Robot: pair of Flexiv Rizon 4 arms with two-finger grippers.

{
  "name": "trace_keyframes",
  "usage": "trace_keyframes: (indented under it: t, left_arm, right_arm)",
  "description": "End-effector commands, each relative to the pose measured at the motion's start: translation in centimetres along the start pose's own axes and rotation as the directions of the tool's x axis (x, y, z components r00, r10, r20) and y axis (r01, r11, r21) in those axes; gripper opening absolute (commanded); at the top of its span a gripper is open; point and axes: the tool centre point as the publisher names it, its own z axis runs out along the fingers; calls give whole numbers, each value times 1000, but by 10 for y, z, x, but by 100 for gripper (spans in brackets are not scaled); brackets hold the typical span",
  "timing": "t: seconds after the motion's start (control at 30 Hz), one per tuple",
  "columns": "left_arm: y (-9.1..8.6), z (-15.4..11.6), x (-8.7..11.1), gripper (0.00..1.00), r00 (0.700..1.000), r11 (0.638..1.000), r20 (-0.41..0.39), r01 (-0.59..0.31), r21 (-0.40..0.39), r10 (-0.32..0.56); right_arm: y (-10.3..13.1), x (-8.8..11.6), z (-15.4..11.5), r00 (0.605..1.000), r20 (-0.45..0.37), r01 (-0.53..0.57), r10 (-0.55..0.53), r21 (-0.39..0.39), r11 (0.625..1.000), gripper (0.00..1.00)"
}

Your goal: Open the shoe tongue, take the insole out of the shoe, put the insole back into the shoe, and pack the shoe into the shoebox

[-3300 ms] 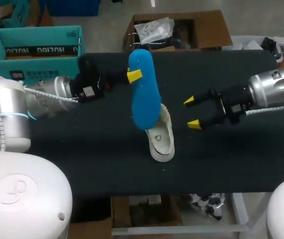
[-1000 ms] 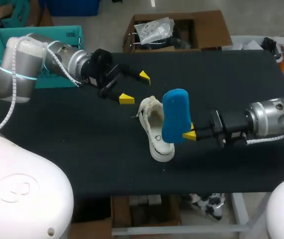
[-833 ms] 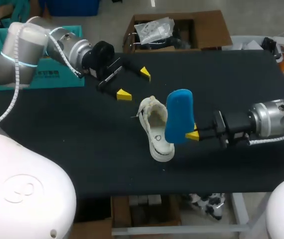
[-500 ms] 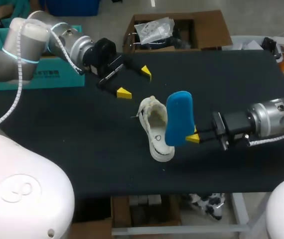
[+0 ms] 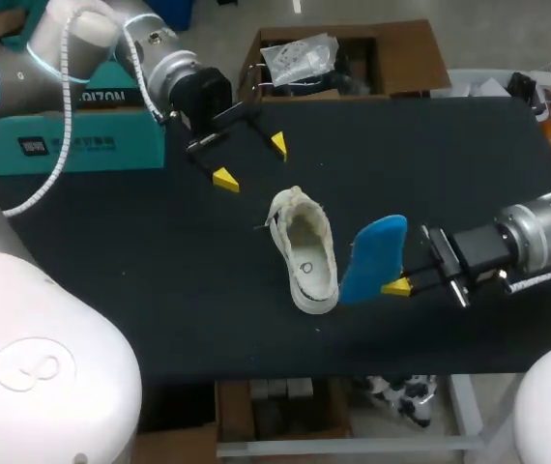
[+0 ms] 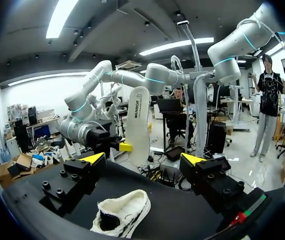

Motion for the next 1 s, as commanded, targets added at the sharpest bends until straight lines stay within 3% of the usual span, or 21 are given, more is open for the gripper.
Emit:
trace_keyframes:
  t: [0.03, 0.47, 0.83, 1.0]
  left_arm:
    - [5, -8, -4, 100, 990, 1000, -139, 0, 7, 1]
    - [10, -8, 2, 100, 987, 1000, -162, -1, 0, 1]
    - [10, -16, 0, 100, 998, 1000, -67, -6, -1, 6]
    - [10, -16, 0, 100, 998, 1000, -67, -6, -1, 6]
  right_arm:
    - [4, 10, -2, 998, 60, 2, -3, 14, 1000, 0]
    - [6, 12, -1, 995, 97, 13, -13, -1, 1000, 0]
    - [6, 13, -5, 996, 92, 4, -5, 14, 1000, 0]
    - [6, 13, -5, 996, 92, 4, -5, 14, 1000, 0]
